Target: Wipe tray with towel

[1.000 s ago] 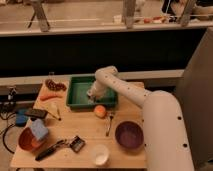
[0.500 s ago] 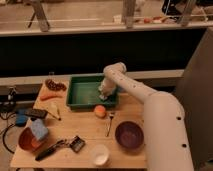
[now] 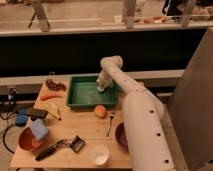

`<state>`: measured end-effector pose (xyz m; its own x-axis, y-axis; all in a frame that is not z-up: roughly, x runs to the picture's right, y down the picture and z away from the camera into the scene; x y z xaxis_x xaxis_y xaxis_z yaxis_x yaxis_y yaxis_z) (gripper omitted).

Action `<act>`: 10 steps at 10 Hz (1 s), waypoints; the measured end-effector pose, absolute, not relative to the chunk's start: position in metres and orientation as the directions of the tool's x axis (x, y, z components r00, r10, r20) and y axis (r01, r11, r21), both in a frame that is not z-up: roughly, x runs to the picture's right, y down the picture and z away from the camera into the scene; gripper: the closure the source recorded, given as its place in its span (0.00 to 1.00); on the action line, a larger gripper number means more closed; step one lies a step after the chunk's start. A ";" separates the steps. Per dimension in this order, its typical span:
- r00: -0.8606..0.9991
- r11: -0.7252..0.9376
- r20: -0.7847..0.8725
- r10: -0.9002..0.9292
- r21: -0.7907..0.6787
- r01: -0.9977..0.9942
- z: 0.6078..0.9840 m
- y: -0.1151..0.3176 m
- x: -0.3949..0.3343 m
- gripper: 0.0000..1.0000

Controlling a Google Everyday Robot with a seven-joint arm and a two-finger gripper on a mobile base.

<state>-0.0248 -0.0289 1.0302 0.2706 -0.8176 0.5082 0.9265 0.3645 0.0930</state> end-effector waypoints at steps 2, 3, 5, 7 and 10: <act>0.233 0.358 0.518 -0.823 0.154 0.921 1.025 -0.028 -0.059 1.00; 0.210 0.355 0.523 -0.826 0.195 0.914 1.019 -0.026 -0.077 1.00; 0.152 0.342 0.530 -0.834 0.282 0.896 1.003 -0.019 -0.111 1.00; 0.105 0.325 0.533 -0.839 0.337 0.883 0.989 -0.007 -0.121 1.00; 0.054 0.277 0.526 -0.849 0.355 0.893 0.969 0.020 -0.120 1.00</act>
